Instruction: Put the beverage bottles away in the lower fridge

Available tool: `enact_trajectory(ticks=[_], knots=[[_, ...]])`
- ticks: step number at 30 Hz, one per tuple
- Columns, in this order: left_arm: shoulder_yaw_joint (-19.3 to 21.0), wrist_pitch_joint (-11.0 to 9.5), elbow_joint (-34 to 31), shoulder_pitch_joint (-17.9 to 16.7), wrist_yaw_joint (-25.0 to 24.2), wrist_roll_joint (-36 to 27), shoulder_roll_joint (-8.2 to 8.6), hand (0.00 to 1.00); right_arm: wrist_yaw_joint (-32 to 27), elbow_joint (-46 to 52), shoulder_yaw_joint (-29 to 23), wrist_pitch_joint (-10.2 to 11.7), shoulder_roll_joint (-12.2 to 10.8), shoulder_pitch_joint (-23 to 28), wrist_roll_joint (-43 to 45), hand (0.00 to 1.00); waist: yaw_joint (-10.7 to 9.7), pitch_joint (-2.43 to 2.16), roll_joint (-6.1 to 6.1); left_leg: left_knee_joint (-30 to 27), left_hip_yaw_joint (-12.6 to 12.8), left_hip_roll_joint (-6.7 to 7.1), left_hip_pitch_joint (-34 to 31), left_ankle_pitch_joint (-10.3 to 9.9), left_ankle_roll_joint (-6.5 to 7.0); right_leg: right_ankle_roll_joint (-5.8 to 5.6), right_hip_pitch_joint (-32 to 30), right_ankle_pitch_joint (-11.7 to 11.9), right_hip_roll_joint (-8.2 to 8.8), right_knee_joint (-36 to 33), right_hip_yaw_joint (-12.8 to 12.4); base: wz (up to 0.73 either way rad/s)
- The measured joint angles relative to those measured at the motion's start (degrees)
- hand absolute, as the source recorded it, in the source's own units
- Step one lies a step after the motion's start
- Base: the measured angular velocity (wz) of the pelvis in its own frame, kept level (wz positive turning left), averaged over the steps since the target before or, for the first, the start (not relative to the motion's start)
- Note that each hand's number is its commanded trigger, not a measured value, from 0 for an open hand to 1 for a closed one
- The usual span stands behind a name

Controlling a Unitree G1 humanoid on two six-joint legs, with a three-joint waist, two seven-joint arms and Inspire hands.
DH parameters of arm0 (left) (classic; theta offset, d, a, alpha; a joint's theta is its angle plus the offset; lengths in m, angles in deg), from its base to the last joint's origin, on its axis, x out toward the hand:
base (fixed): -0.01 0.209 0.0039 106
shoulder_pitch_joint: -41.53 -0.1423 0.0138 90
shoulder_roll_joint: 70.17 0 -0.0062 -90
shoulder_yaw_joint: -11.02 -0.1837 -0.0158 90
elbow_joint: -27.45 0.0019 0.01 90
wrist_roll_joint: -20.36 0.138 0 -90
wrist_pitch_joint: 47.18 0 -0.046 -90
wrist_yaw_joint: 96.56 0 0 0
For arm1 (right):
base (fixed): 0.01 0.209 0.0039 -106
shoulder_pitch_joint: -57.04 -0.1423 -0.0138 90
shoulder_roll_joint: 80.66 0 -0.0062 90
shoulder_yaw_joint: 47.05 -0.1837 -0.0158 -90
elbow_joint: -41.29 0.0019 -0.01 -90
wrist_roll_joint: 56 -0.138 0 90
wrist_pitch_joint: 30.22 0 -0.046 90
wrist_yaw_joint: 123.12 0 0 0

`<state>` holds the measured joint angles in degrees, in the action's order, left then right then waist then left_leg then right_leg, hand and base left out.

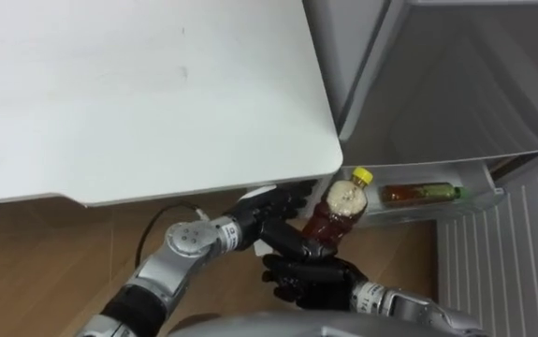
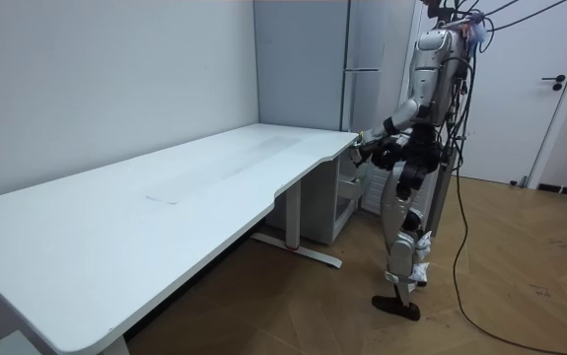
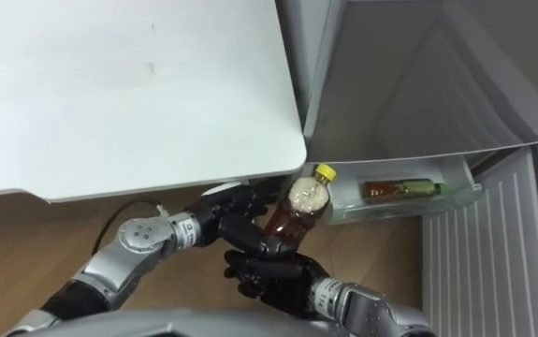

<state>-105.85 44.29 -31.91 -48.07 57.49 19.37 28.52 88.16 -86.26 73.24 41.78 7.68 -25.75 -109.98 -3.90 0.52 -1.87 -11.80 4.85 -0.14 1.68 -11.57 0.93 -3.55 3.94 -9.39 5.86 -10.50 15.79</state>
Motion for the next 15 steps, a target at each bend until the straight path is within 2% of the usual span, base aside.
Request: enact_trajectory(ticks=[4,8,10,15], knots=[[0.7,0.6,0.2,-0.3,-0.1,0.0,0.01,0.00,-0.2,-0.2,-0.3,-1.1,-0.6,0.0,-0.2,1.00,1.0,-0.06,-0.18,0.0,-0.3,-0.04,0.0,0.2,-0.21,0.09,0.1,0.1,-0.10,0.0,0.2,0.02],[2.5,0.7,1.0,-0.9,-0.7,0.0,0.49,0.00,-0.6,-0.3,-1.0,-2.6,-1.1,-0.1,-0.1,1.00,0.9,-0.28,-0.72,0.0,-0.4,-0.02,-0.1,0.4,-0.21,0.20,0.1,0.1,-0.13,0.0,0.3,0.01],[3.4,1.0,1.1,-1.4,-0.8,0.0,1.06,0.00,-0.7,-0.3,-1.2,-3.3,-1.1,-0.1,-0.1,1.00,0.9,-0.55,-1.11,0.0,-0.5,0.00,-0.1,0.4,-0.19,0.24,0.2,0.2,-0.13,0.0,0.2,0.00],[5.2,1.1,1.9,-1.5,-1.7,0.0,1.76,0.00,-1.3,-0.3,-2.7,-4.3,-1.4,0.2,-0.4,1.00,0.9,-0.61,-1.18,-0.3,-0.6,-0.05,-0.2,0.4,-0.19,0.31,0.2,0.2,-0.14,0.0,0.4,0.00]])
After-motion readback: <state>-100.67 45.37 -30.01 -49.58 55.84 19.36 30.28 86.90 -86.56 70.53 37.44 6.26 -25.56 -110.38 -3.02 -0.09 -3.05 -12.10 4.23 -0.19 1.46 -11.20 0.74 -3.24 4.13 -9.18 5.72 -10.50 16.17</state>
